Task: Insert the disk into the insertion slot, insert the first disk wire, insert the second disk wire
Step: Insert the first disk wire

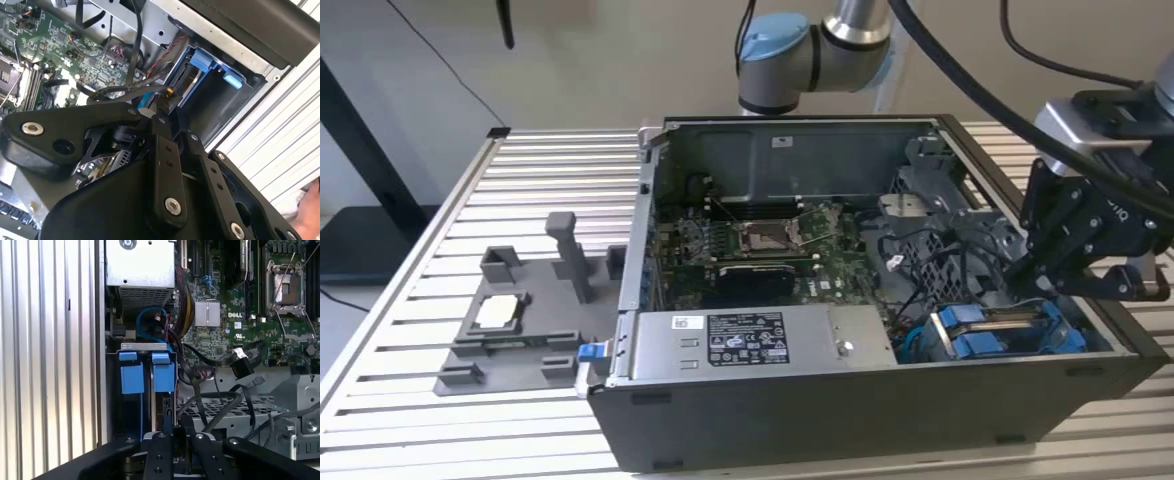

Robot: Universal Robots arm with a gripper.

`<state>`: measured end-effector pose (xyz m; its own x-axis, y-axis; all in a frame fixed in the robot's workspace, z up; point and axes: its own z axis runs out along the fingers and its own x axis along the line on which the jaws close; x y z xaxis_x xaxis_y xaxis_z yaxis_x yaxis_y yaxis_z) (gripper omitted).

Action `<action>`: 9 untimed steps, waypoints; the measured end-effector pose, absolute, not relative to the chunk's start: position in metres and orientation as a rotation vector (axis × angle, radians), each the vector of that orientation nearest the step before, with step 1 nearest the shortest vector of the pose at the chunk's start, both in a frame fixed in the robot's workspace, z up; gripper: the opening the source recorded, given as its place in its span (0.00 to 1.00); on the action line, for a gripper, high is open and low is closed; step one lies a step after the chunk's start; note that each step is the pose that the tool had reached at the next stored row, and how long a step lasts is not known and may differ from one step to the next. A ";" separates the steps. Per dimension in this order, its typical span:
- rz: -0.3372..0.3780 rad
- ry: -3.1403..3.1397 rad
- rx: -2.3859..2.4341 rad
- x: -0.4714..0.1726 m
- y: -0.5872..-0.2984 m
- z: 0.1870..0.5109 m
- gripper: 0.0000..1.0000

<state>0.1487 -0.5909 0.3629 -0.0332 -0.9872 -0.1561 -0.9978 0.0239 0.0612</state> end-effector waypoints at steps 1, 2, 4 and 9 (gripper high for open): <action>0.241 2.199 -2.135 0.149 -0.591 0.362 0.19; 0.249 2.203 -2.137 0.150 -0.591 0.362 0.19; 0.267 2.211 -2.142 0.152 -0.591 0.361 0.19; 0.289 2.218 -2.146 0.162 -0.591 0.357 0.19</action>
